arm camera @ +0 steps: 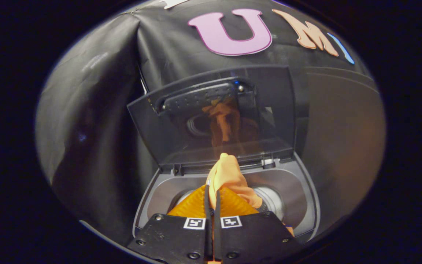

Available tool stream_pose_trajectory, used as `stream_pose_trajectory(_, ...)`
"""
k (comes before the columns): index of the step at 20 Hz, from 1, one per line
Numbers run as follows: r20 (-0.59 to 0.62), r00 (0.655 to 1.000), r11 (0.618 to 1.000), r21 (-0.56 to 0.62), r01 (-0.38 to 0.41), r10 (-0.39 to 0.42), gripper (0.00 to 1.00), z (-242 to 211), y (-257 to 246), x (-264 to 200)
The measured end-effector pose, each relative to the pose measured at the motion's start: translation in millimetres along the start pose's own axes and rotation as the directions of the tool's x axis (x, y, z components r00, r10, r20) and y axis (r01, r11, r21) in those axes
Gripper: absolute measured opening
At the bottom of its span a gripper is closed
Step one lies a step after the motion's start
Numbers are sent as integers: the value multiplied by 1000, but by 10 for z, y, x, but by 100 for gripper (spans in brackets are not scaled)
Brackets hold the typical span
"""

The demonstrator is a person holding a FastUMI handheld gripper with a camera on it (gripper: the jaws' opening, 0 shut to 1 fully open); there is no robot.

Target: Put the clothes into the washing machine and then close the washing machine lid.

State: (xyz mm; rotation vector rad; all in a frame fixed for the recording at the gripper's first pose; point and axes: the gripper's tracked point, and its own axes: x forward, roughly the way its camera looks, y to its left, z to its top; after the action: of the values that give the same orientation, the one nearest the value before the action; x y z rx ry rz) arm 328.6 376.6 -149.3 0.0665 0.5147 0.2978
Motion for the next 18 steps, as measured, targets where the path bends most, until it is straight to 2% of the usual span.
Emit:
stream_pose_trajectory(6,-150,988,999,-43,26,-32,4,-401,1,260)
stream_pose_trajectory(13,-266,960,994,29,102,-91,14,-800,-169,501)
stream_pose_trajectory(15,-253,963,993,40,110,-97,24,-758,-179,497)
stream_pose_trajectory(18,-235,963,989,33,144,-132,63,-692,-238,495)
